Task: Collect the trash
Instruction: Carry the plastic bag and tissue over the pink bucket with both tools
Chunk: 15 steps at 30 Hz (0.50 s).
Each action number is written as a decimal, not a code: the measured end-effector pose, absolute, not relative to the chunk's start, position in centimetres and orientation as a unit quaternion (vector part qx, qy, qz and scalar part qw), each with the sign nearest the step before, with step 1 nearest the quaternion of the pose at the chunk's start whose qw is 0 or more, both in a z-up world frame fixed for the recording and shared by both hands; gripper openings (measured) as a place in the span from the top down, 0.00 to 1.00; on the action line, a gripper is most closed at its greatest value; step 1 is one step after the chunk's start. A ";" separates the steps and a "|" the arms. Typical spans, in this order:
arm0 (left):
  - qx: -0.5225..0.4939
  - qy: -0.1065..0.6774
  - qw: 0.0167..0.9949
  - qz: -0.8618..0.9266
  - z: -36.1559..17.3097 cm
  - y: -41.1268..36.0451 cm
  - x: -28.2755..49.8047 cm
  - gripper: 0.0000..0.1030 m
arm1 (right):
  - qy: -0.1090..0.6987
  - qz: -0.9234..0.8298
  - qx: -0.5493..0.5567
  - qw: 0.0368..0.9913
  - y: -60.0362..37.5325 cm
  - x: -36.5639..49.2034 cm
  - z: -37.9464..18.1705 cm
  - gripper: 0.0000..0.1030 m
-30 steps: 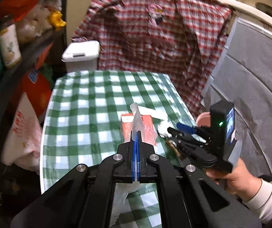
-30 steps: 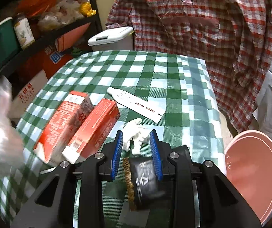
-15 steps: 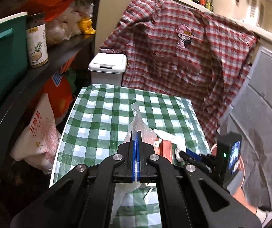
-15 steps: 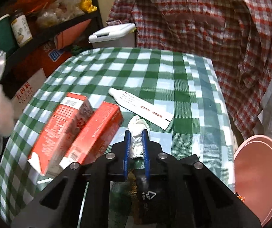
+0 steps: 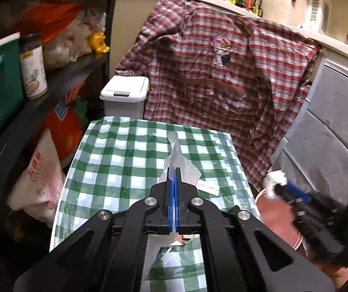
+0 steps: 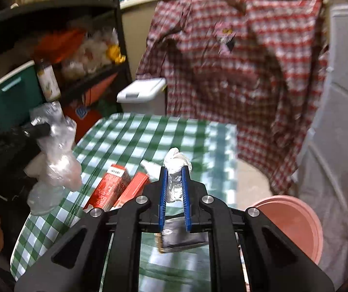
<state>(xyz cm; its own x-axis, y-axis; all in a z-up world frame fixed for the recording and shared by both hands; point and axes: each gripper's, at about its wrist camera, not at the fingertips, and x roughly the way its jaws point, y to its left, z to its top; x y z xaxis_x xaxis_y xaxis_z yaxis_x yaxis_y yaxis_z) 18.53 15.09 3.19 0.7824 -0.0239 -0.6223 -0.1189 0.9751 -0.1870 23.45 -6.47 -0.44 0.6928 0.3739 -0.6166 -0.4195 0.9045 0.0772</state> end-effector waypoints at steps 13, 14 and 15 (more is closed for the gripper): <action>-0.091 0.330 0.940 0.007 3.6 11.0 18.6 1.00 | 0.278 0.143 -0.017 0.950 -16.0 21.2 1.1 0.88; -0.091 0.330 0.940 0.006 3.6 10.7 18.7 1.00 | 0.283 0.139 -0.007 0.949 -16.5 21.2 0.9 0.88; -0.090 0.330 0.940 0.004 3.6 10.4 18.7 1.00 | 0.285 0.137 -0.003 0.949 -16.9 21.3 0.7 0.88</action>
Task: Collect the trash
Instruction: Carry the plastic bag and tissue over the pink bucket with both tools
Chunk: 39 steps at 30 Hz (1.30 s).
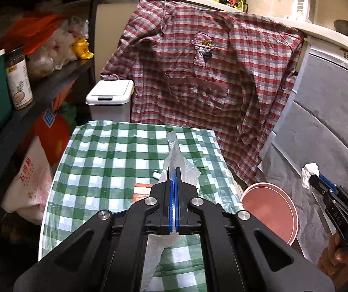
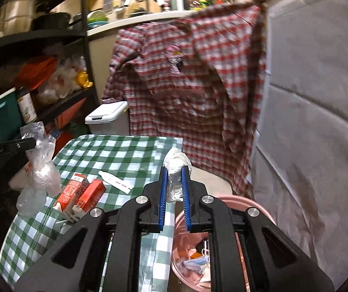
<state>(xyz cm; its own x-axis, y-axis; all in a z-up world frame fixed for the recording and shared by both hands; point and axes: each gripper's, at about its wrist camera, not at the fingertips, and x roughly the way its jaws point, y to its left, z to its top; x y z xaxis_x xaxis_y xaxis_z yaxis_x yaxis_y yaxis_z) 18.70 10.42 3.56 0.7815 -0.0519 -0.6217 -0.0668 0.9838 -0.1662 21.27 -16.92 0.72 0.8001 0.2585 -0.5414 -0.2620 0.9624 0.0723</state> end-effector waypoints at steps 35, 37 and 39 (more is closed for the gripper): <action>-0.042 0.340 0.939 -0.028 1.8 2.1 20.7 1.00 | 0.277 0.077 0.016 0.958 -26.6 19.3 0.9 0.88; -0.040 0.339 0.939 -0.030 1.8 1.8 20.7 1.00 | 0.275 0.078 0.014 0.958 -26.7 19.2 1.0 0.88; -0.039 0.339 0.940 -0.032 1.8 1.5 20.7 1.00 | 0.274 0.078 0.012 0.958 -26.8 19.2 1.0 0.88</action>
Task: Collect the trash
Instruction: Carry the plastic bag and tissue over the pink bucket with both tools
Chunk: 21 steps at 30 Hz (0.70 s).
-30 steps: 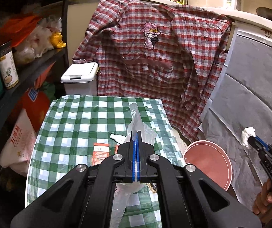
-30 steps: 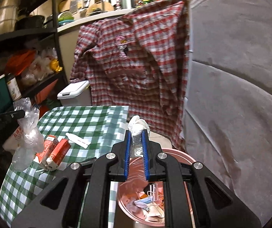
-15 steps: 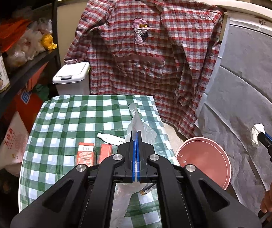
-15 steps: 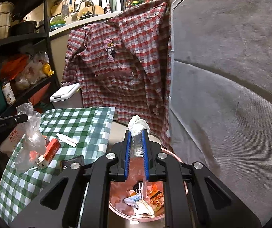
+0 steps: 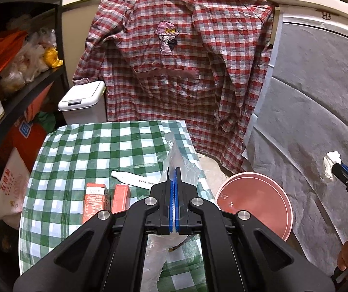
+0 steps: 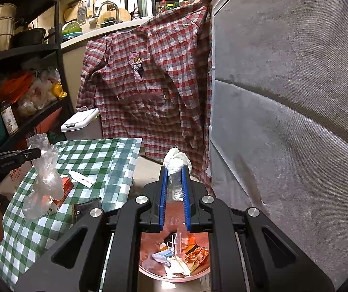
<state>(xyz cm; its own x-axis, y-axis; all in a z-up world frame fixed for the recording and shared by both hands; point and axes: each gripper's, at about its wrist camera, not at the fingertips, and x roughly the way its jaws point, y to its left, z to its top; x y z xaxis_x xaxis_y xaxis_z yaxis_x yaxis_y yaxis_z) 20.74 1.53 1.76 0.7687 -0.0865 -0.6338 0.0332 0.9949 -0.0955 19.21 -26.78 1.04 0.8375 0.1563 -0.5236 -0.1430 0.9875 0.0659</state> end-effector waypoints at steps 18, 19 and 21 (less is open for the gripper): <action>-0.031 0.340 0.939 -0.042 1.3 0.1 21.2 1.00 | 0.275 0.078 0.009 0.958 -26.8 19.2 0.9 0.88; -0.031 0.340 0.939 -0.043 1.2 0.1 21.3 1.00 | 0.276 0.078 0.009 0.958 -26.9 19.2 0.9 0.88; -0.032 0.341 0.939 -0.046 1.2 0.0 21.3 1.00 | 0.277 0.076 0.008 0.958 -26.9 19.3 0.8 0.88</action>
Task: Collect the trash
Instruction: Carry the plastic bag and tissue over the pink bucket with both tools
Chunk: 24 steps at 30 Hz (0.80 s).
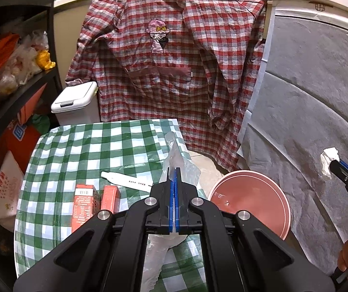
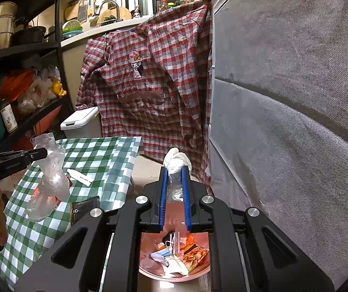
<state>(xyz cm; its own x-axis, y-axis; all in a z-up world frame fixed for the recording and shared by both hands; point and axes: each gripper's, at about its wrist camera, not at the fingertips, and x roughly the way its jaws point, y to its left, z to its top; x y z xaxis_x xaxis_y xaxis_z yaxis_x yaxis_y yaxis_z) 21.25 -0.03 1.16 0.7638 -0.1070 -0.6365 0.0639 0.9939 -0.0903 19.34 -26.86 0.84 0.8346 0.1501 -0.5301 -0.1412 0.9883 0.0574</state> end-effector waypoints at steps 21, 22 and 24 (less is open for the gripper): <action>-0.057 0.342 0.930 -0.125 0.3 -4.4 21.9 1.00 | 0.297 0.063 0.024 0.952 -27.1 21.6 -0.2 0.88; -0.064 0.345 0.926 -0.137 0.1 -4.8 22.1 1.00 | 0.299 0.062 0.024 0.952 -27.2 21.8 -0.3 0.88; -0.075 0.350 0.920 -0.158 -0.3 -5.6 22.3 1.00 | 0.303 0.063 0.024 0.951 -27.2 21.9 -0.6 0.88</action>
<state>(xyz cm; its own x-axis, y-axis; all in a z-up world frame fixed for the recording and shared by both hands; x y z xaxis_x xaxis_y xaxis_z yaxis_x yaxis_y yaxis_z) 22.34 -5.55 -0.33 0.7056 -0.3426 -0.6203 0.2380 0.9391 -0.2479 21.93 -27.20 -0.55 0.8086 0.1333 -0.5730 -0.1046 0.9911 0.0828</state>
